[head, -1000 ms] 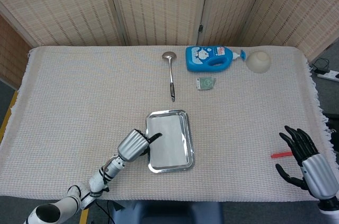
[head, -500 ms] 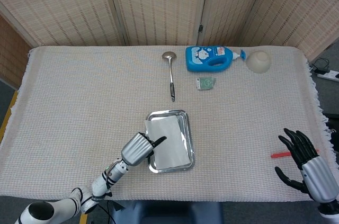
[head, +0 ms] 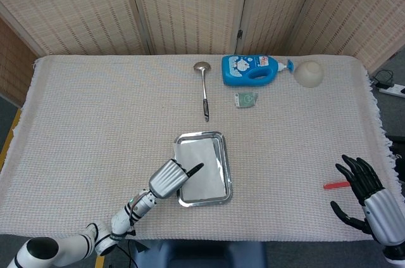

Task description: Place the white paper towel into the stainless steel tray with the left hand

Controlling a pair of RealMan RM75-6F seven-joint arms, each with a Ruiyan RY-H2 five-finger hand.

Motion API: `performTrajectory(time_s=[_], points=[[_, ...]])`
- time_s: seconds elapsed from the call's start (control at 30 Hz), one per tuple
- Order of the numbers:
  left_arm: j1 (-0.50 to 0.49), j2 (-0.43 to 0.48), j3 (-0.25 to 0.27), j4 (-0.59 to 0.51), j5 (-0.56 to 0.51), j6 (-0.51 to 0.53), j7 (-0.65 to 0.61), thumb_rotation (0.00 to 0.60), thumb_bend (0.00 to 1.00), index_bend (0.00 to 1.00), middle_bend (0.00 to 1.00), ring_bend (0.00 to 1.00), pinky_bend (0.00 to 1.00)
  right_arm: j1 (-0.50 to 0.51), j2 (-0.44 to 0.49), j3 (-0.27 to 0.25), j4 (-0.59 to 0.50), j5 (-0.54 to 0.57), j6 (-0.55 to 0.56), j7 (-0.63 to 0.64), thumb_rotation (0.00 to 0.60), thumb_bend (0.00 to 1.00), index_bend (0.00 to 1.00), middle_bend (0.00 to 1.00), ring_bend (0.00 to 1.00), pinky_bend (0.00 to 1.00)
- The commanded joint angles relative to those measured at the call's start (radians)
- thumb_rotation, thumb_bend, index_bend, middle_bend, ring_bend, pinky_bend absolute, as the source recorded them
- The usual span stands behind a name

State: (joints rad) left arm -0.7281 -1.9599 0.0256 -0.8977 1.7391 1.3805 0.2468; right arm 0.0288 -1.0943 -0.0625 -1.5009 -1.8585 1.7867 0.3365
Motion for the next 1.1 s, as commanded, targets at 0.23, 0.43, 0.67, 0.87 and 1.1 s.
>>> performTrajectory(time_s=[0.23, 0.43, 0.67, 0.87, 1.1], points=[[0.018, 0.121, 0.004, -0.251, -0.027, -0.095, 0.197, 0.600, 0.04, 0.21, 1.00, 1.00, 1.00, 0.003, -0.001, -0.005, -0.002, -0.014, -0.003, -0.003, 0.600, 0.41, 0.00, 0.00, 0.00, 0.00], [0.026, 0.152, -0.002, -0.304, -0.026, -0.106, 0.261, 0.600, 0.04, 0.20, 1.00, 1.00, 1.00, -0.003, 0.003, -0.006, -0.001, -0.022, 0.015, 0.003, 0.600, 0.41, 0.00, 0.00, 0.00, 0.00], [0.043, 0.186, 0.001, -0.350, -0.043, -0.144, 0.333, 0.600, 0.04, 0.19, 1.00, 1.00, 1.00, -0.010, 0.005, -0.009, 0.001, -0.033, 0.033, 0.004, 0.600, 0.41, 0.00, 0.00, 0.00, 0.00], [0.059, 0.209, -0.008, -0.394, -0.049, -0.135, 0.341, 0.600, 0.04, 0.19, 1.00, 1.00, 1.00, -0.011, 0.005, -0.011, 0.001, -0.040, 0.037, 0.002, 0.600, 0.41, 0.00, 0.00, 0.00, 0.00], [0.040, 0.276, 0.019, -0.460, -0.029, -0.201, 0.323, 0.600, 0.37, 0.32, 1.00, 1.00, 1.00, -0.009, 0.005, -0.013, 0.000, -0.041, 0.032, 0.004, 0.600, 0.41, 0.00, 0.00, 0.00, 0.00]])
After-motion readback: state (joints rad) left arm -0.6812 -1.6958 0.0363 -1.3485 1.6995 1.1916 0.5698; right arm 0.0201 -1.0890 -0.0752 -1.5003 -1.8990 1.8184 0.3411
